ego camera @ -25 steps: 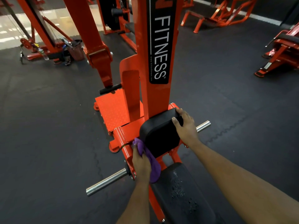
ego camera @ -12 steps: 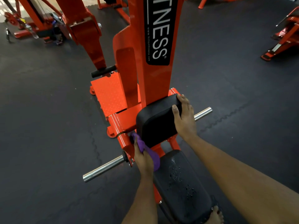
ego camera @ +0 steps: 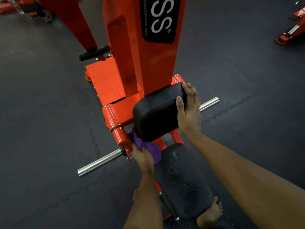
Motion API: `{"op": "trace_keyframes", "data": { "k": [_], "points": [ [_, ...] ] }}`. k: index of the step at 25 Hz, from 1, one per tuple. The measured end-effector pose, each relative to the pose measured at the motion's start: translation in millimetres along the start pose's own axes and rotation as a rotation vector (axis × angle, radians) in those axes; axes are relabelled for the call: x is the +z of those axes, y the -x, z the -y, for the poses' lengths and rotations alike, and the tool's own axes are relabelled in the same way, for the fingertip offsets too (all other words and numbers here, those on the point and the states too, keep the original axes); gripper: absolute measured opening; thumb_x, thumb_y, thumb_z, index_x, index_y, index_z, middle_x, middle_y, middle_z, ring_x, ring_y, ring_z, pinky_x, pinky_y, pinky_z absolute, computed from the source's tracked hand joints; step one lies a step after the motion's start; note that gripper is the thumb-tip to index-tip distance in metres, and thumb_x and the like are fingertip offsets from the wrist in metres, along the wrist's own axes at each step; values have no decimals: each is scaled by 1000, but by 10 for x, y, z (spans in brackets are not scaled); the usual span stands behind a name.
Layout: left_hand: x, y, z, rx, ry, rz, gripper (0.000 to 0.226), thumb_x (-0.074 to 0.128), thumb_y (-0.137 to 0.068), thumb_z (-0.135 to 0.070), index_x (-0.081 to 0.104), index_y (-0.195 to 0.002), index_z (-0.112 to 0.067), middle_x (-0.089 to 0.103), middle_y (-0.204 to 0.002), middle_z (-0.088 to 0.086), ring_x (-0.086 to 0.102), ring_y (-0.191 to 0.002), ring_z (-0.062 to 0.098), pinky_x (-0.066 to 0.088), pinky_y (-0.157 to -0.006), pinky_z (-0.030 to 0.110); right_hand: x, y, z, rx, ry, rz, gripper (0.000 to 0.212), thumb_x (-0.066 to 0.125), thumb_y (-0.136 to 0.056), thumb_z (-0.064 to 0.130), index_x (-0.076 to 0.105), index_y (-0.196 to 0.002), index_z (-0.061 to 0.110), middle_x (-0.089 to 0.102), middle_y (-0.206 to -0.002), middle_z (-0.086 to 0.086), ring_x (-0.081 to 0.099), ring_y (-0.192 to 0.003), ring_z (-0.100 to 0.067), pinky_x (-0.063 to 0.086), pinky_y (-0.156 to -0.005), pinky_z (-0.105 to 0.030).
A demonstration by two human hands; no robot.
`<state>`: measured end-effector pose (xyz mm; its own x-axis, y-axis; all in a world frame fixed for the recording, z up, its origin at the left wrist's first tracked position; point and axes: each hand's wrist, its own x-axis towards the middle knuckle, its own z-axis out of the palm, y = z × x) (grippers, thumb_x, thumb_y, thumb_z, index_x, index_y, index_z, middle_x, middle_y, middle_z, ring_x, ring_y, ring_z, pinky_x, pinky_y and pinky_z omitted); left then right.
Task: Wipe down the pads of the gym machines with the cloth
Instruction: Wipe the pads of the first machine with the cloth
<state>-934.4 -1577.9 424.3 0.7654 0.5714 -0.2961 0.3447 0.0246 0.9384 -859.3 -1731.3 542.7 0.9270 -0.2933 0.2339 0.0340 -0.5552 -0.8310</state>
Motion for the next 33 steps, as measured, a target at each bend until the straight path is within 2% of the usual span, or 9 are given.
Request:
{"op": "trace_keyframes", "data": {
  "k": [1, 7, 9, 14, 17, 23, 27, 31, 33],
  "points": [
    [-21, -58, 57, -44, -34, 9, 33, 41, -101, 2, 56, -126, -14, 58, -96, -2, 65, -97, 20, 44, -86, 31, 11, -14, -14, -3, -5, 1, 50, 39, -105, 48, 34, -154, 36, 26, -161, 13, 25, -147, -10, 35, -111, -39],
    [159, 157, 128, 9, -22, -41, 69, 45, -90, -9, 39, -151, -41, 64, -128, 10, 66, -111, 27, 54, -96, 37, 20, -23, -36, -10, -11, 3, 51, 38, -105, 48, 35, -154, 33, 27, -160, 12, 27, -147, -11, 34, -103, -31],
    [190, 118, 169, -45, -78, -30, 63, 45, -92, 1, 43, -151, -22, 66, -116, 11, 66, -104, 27, 49, -91, 20, 26, -28, -52, -13, -20, 4, 51, 38, -105, 48, 35, -153, 33, 27, -159, 12, 27, -147, -11, 33, -106, -31],
    [28, -127, 271, -174, -356, 97, 59, 50, -97, -2, 37, -153, -14, 57, -127, 29, 57, -115, 46, 48, -98, 49, 24, -52, -68, -4, -28, 11, 51, 39, -105, 47, 36, -153, 32, 28, -158, 10, 28, -147, -12, 33, -113, -35],
    [-207, -61, 123, -36, -331, 148, 44, 47, -93, 1, 57, -132, -18, 64, -110, 20, 62, -96, 33, 47, -86, 41, -32, -20, -48, 3, -17, 43, 49, 41, -105, 47, 35, -152, 35, 28, -159, 10, 29, -147, -12, 32, -113, -34],
    [-729, 192, -645, 314, -325, 209, 33, 51, -92, -22, 57, -124, -23, 71, -99, 7, 66, -87, 27, 52, -75, 39, -215, 81, 116, 136, -177, 107, 61, 57, -100, 39, 34, -155, 29, 34, -161, 6, 28, -150, -7, 24, -122, -31],
    [-920, 275, -1423, 582, -81, 448, 20, 57, -85, -12, 57, -106, -11, 62, -88, -7, 57, -81, 6, 44, -75, 25, -363, 608, 176, 433, -493, 21, 29, 62, -99, 34, 56, -126, 27, 63, -121, 11, 59, -113, 4, 44, -98, -36],
    [-609, 205, -2095, 710, -100, 917, 17, 58, -84, -4, 57, -98, -14, 59, -86, -16, 54, -84, 4, 42, -77, 24, -362, 881, 309, 616, -791, 292, 97, 68, -67, 82, 56, -138, 17, 67, -133, -1, 61, -126, -20, 46, -105, -41],
    [-379, 181, -2295, 800, -271, 989, 18, 60, -82, -4, 56, -96, -15, 59, -78, -14, 53, -75, 0, 40, -71, 27, -446, 881, 361, 625, -937, 252, 111, 83, -49, 78, 57, -138, 18, 68, -133, -4, 64, -123, -22, 49, -106, -42]
  ]
}}
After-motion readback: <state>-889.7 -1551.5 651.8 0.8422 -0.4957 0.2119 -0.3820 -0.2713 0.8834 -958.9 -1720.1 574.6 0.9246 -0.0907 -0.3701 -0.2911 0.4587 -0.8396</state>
